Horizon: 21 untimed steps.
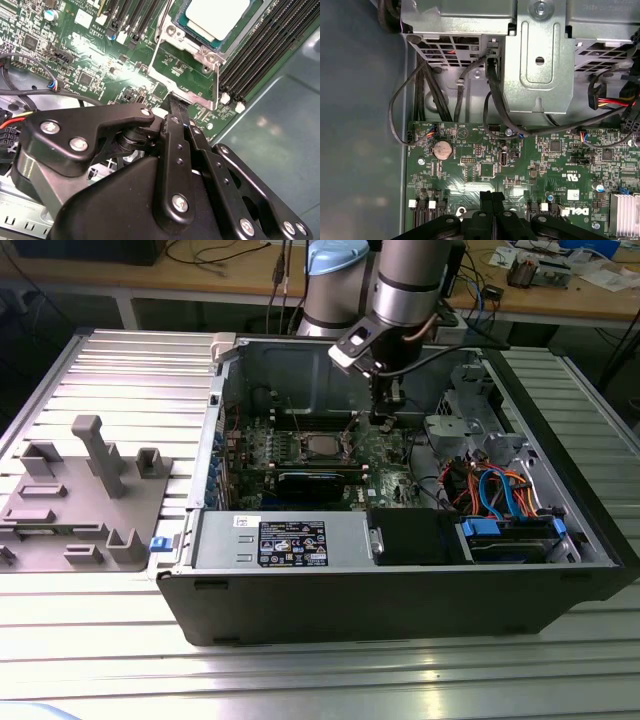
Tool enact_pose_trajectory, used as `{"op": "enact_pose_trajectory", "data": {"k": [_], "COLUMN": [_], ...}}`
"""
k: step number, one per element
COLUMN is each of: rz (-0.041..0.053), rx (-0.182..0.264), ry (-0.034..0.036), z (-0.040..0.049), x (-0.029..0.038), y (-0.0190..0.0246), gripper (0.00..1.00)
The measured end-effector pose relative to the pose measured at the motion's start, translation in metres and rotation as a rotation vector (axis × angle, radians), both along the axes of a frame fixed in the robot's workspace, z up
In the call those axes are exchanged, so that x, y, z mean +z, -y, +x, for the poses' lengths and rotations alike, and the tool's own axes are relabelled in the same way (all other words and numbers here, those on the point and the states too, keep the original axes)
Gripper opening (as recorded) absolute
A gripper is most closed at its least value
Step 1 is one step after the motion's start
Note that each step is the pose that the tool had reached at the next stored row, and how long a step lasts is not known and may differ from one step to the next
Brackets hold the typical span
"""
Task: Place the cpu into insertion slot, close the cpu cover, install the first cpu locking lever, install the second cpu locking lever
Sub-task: 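Close the cpu cover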
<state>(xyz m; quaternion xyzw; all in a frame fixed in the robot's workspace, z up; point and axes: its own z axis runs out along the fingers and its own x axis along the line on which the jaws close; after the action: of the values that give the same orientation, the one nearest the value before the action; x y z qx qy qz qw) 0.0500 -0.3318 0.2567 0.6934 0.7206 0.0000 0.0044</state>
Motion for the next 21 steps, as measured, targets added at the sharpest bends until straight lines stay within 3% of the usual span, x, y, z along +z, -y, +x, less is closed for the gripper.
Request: {"op": "enact_pose_trajectory", "data": {"k": [21], "rz": [0.0001], "rx": [-0.001], "ry": [0.0], "z": [-0.0033], "x": [-0.0001], "y": [-0.0001], "gripper": [0.11]}}
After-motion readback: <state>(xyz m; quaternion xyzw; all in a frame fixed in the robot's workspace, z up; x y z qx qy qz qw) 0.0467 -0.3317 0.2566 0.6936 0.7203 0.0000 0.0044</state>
